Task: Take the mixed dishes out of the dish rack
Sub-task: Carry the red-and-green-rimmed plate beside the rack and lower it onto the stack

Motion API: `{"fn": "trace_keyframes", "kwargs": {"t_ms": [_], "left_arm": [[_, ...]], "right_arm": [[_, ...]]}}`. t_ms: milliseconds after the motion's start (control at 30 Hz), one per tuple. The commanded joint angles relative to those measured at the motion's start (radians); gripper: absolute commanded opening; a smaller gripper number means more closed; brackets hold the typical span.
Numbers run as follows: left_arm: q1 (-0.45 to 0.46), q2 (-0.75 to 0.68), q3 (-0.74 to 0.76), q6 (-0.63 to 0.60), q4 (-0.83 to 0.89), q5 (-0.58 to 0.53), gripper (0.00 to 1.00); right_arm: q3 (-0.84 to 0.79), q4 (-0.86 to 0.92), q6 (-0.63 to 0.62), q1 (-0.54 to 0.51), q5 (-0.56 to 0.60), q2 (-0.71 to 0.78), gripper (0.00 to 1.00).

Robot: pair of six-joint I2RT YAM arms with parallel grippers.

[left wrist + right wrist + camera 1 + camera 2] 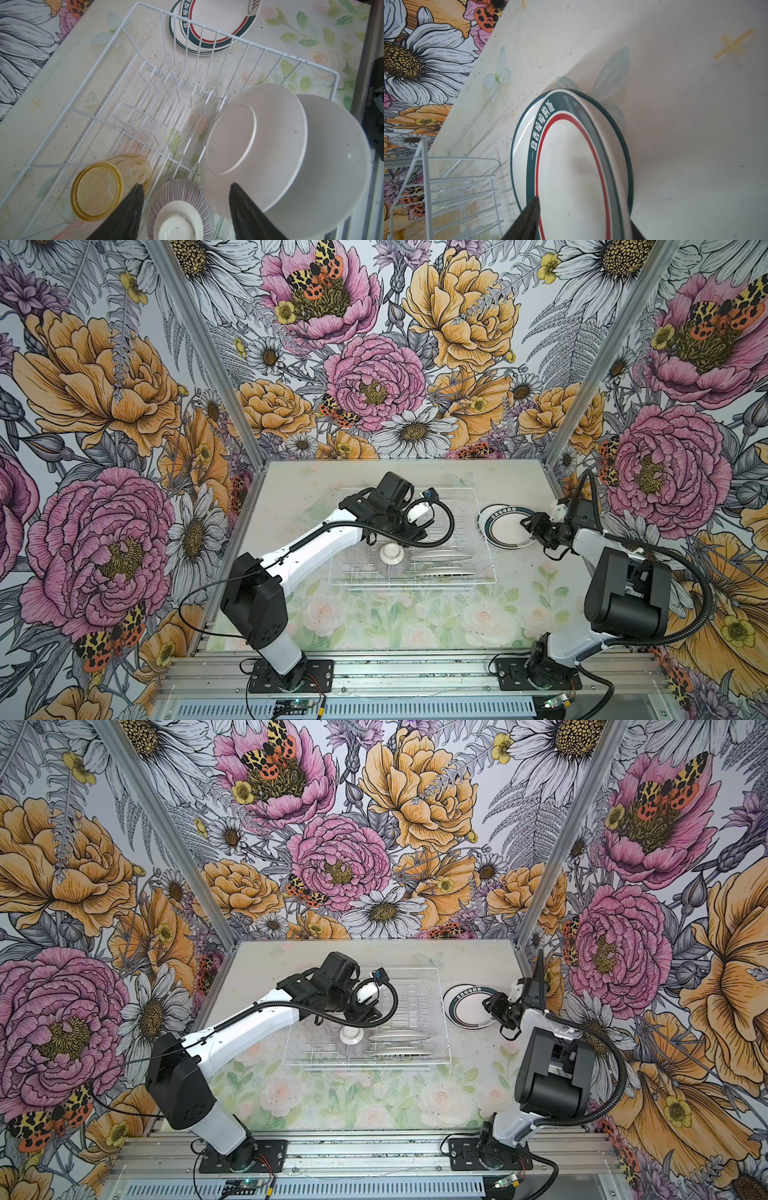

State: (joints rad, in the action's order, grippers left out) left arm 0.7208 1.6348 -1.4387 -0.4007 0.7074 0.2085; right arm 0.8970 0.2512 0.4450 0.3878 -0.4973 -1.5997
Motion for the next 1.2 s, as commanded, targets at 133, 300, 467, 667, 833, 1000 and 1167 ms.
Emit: {"fn": "trace_keyframes", "kwargs": {"t_ms": [133, 300, 467, 667, 833, 1000, 1167], "left_arm": [[0.006, 0.012, -0.021, -0.013, 0.010, -0.016, 0.67], [0.008, 0.017, -0.024, -0.012, 0.018, -0.018, 0.67], [0.008, 0.019, -0.023, -0.015, 0.019, -0.020, 0.67], [0.009, 0.022, -0.020, -0.015, 0.019, -0.021, 0.67], [0.009, 0.023, -0.016, -0.015, 0.020, -0.023, 0.67], [0.011, 0.021, -0.011, -0.017, 0.021, -0.027, 0.67], [0.009, 0.021, -0.011, -0.025, 0.032, -0.039, 0.67]], "right_arm": [[0.041, 0.046, -0.060, 0.003, 0.059, -0.034, 0.55], [0.050, 0.069, -0.078, 0.003, 0.093, -0.052, 0.58], [0.056, 0.076, -0.083, -0.001, 0.117, -0.059, 0.62], [0.060, 0.081, -0.080, -0.015, 0.166, -0.071, 0.70], [0.083, 0.094, -0.072, -0.043, 0.220, -0.094, 0.80], [0.119, 0.100, -0.060, -0.089, 0.268, -0.127, 0.90], [0.154, 0.100, -0.044, -0.117, 0.289, -0.158, 0.92]]}}
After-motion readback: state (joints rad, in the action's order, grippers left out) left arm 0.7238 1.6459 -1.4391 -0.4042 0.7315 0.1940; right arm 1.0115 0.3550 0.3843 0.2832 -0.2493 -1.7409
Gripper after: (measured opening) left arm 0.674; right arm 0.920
